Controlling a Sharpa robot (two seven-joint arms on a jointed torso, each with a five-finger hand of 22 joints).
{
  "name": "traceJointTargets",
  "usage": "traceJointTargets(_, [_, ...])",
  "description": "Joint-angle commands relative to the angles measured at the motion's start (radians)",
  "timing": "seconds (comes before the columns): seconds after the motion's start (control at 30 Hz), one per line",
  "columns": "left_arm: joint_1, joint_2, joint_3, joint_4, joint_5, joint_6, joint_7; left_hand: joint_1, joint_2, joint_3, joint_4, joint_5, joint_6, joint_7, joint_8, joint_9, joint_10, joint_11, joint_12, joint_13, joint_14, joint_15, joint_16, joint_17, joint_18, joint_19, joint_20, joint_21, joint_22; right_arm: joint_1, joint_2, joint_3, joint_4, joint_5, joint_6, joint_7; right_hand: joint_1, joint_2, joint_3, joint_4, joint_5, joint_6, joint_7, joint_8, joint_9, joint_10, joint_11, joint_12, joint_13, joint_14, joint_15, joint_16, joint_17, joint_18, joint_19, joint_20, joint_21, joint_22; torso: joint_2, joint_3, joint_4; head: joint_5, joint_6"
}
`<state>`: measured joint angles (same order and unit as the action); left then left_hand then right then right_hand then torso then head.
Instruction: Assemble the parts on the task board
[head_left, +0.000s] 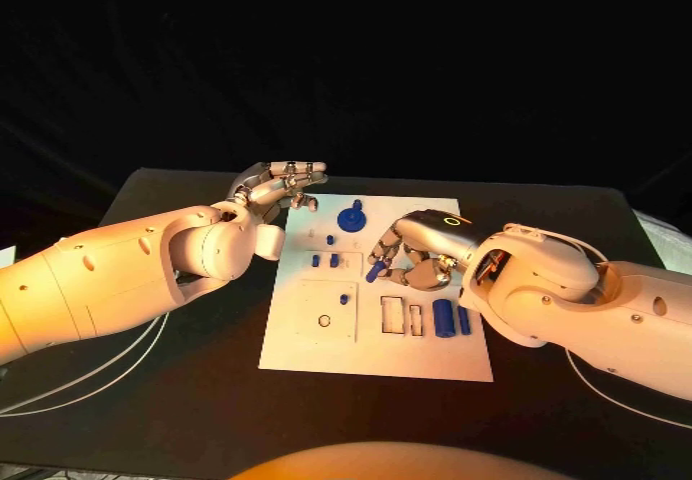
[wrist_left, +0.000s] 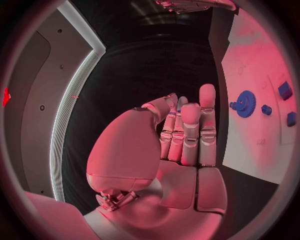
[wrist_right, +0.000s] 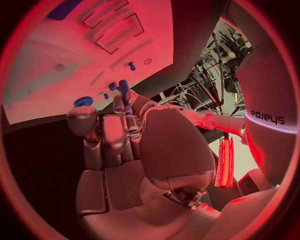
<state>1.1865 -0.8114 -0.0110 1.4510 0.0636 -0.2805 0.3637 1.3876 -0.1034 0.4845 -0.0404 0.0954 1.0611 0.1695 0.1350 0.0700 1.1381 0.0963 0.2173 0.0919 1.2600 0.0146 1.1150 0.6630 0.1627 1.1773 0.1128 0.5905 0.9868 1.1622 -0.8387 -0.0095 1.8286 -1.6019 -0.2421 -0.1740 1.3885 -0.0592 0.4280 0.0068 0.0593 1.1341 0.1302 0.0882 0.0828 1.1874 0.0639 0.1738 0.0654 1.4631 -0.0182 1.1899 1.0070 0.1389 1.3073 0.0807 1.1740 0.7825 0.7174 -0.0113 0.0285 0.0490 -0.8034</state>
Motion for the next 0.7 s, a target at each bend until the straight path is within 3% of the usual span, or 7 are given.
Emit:
traceJointTargets(0.03, [-0.001,0.003,0.000,0.001,-0.007,0.026,0.001,0.000,0.013,-0.008,0.000,-0.002,-0.007,0.003,0.004,-0.001,-0.005,0.001,0.007,0.002,-0.006,-0.002,-0.007,-0.001,0.020,-0.003,0.000,-0.007,-0.001,-0.017,0.033,-0.002,0.002,0.034,0.007,0.033,-0.007,0.003,0.005,-0.001,-0.001,0.000,0.002,0.000,0.001,-0.002,0.001,-0.005,0.000,0.026,-0.003,0.004,0.002,-0.007,0.007,0.002,0.007,0.002,0.001,0.0005,0.0006,0.011,-0.004])
traceJointTargets(0.37, [-0.002,0.004,0.000,0.004,-0.017,0.033,-0.002,0.000,0.013,-0.008,-0.001,-0.002,-0.008,0.004,0.004,-0.001,-0.006,0.001,0.007,0.001,-0.007,-0.002,-0.008,-0.002,0.020,-0.003,0.000,-0.007,-0.002,-0.071,0.132,-0.006,-0.046,-0.006,0.029,0.054,-0.010,0.002,0.007,0.000,0.000,-0.002,0.003,-0.001,0.001,-0.002,0.002,-0.008,0.000,0.028,-0.003,0.008,0.006,-0.007,0.008,0.003,0.009,0.003,0.001,-0.0018,0.0005,0.025,-0.013])
traceJointTargets(0.7, [-0.002,0.004,0.000,0.006,-0.018,0.035,-0.003,0.000,0.013,-0.010,-0.001,-0.002,-0.010,0.005,0.004,-0.002,-0.008,0.002,0.008,0.001,-0.007,-0.001,-0.008,-0.002,0.020,-0.003,0.000,-0.009,-0.002,-0.109,0.189,-0.011,-0.107,-0.050,0.036,0.060,-0.012,0.001,0.008,0.000,0.000,-0.003,0.004,-0.002,0.001,-0.002,0.002,-0.010,0.000,0.028,-0.002,0.011,0.009,-0.007,0.009,0.003,0.010,0.004,0.001,0.0005,0.0006,0.027,-0.018])
